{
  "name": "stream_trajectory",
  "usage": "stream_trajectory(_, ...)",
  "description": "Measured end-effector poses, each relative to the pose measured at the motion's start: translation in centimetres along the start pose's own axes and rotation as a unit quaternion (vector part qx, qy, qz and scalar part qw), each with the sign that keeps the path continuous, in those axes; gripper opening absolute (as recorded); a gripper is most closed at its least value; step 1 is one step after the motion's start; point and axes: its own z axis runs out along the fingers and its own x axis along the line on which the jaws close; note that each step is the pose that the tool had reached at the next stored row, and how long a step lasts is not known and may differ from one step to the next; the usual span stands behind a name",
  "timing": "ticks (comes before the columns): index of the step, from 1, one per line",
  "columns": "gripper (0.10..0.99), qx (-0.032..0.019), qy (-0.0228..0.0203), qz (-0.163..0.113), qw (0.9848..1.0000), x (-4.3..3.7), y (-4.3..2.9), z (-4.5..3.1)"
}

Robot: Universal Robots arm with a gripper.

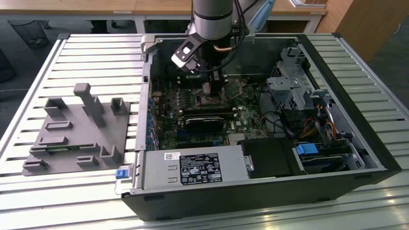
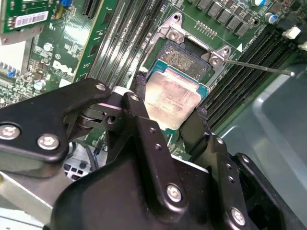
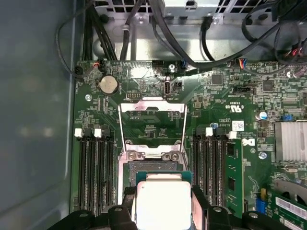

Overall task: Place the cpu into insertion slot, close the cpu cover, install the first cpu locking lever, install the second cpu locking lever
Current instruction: 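Place the cpu into insertion slot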

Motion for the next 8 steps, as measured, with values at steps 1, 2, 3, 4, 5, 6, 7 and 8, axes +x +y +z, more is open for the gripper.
stream_trajectory(1, 0.541, 0.0000, 0.0000, 0.000, 1.0000, 0.01, -0.05, 0.18)
stream_trajectory(2, 0.541, 0.0000, 0.0001, 0.000, 1.0000, 0.01, -0.09, 0.35)
stream_trajectory(3, 0.541, 0.0000, 0.0001, -0.001, 1.0000, 0.01, -0.10, 0.47)
stream_trajectory(4, 0.541, 0.0000, 0.0001, -0.001, 1.0000, 0.01, -0.11, 0.55)
stream_trajectory(5, 0.541, 0.0001, 0.0002, -0.001, 1.0000, 0.00, -0.11, 0.61)
stream_trajectory(6, 0.541, 0.0001, 0.0001, -0.002, 1.0000, 0.00, -0.12, 0.69)
stream_trajectory(7, 0.541, 0.0001, 0.0002, -0.002, 1.0000, 0.00, -0.14, 0.81)
stream_trajectory(8, 0.541, 0.0000, 0.0002, -0.002, 1.0000, 0.00, -0.15, 0.95)
